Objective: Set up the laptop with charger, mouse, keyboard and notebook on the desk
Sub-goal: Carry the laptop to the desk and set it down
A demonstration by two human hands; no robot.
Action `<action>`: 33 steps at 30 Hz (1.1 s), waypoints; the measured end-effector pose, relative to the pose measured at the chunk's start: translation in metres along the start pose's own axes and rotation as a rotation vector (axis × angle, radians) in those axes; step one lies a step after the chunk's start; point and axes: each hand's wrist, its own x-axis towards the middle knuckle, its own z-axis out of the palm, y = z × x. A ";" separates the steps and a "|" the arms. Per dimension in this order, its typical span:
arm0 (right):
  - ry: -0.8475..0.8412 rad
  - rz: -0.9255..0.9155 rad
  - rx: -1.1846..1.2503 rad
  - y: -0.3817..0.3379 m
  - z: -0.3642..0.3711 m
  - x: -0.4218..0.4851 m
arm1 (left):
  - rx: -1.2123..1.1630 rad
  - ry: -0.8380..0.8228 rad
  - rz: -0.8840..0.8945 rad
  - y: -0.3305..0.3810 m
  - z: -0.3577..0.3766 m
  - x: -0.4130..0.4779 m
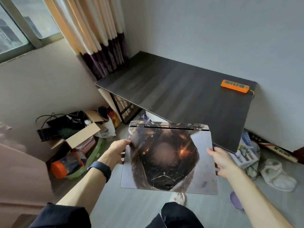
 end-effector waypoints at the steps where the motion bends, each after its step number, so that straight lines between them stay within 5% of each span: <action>1: -0.011 0.001 -0.005 -0.019 0.005 0.016 | 0.010 0.001 -0.010 0.020 0.004 0.010; 13: -0.001 0.083 -0.049 -0.190 0.053 0.163 | 0.039 -0.018 -0.022 0.213 0.050 0.150; 24: 0.243 0.284 0.101 -0.295 0.138 0.280 | 0.233 -0.239 -0.040 0.395 0.096 0.328; 33: 0.431 0.474 0.291 -0.350 0.206 0.339 | 0.387 -0.244 -0.036 0.496 0.124 0.441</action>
